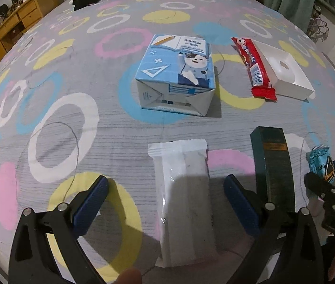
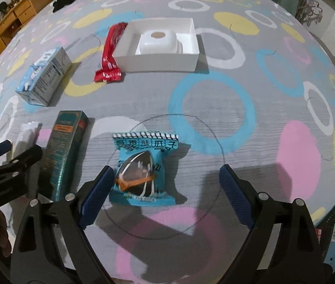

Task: Collect trash
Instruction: 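Grasp the white wrapper with left tool while right tool grasps the blue snack packet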

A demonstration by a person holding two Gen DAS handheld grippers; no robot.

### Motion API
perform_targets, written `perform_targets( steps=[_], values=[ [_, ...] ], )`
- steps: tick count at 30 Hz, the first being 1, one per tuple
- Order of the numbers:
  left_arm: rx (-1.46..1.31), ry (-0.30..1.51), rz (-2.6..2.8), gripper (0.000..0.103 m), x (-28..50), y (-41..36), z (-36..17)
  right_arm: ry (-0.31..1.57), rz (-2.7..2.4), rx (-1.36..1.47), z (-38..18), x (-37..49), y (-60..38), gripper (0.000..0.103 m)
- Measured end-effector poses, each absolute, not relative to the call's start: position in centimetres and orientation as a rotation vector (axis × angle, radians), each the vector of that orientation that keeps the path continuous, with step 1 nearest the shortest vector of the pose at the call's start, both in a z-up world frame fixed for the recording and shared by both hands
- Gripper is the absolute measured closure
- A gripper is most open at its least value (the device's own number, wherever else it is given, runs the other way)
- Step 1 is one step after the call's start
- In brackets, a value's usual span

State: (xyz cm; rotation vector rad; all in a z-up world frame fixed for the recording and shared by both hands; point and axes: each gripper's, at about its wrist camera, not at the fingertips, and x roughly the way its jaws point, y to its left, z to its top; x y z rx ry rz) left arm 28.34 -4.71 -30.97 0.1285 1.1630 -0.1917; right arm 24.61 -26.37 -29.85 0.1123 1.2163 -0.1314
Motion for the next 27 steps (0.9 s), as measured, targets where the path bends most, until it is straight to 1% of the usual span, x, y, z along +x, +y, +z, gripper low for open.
perform_targets(
  steps=[5,7,8,9,10,11,12,14,15,20,27],
  values=[
    [0.129,1.151,-0.188,0.009,28.4,-4.8,-31.3,1.235,-0.136,0.088,-30.6,25.5,-26.3,0.015],
    [0.13,1.143,-0.19,0.019,28.2,-4.9,-31.1,1.236,-0.134,0.077,-30.6,25.7,-26.2,0.019],
    [0.132,1.138,-0.195,0.031,28.1,-5.1,-30.9,1.234,-0.13,0.076,-30.5,25.6,-26.1,0.024],
    [0.136,1.131,-0.201,0.048,28.0,-5.3,-30.6,1.228,-0.129,0.072,-30.4,25.6,-26.0,0.033],
    [0.138,1.126,-0.214,0.057,27.8,-5.5,-30.4,1.221,-0.129,0.068,-30.3,25.6,-25.9,0.039],
    [0.138,1.123,-0.225,0.065,27.7,-5.7,-30.3,1.215,-0.129,0.066,-30.2,25.5,-25.7,0.05],
    [0.143,1.118,-0.223,0.065,27.6,-5.8,-30.2,1.205,-0.132,0.06,-30.0,25.5,-25.5,0.06],
    [0.135,1.112,-0.225,0.066,27.5,-5.7,-30.1,1.199,-0.133,0.037,-30.0,25.4,-25.1,0.064],
    [0.123,1.11,-0.23,0.066,27.4,-5.5,-29.9,1.197,-0.129,0.032,-30.0,25.4,-24.9,0.075],
    [0.105,1.089,-0.24,0.066,27.1,-5.1,-29.0,1.189,-0.124,0.022,-29.4,25.5,-24.6,0.078],
    [0.091,1.055,-0.221,0.066,27.0,-3.8,-27.6,1.158,-0.127,0.027,-27.9,24.3,-24.5,0.078]
  ],
)
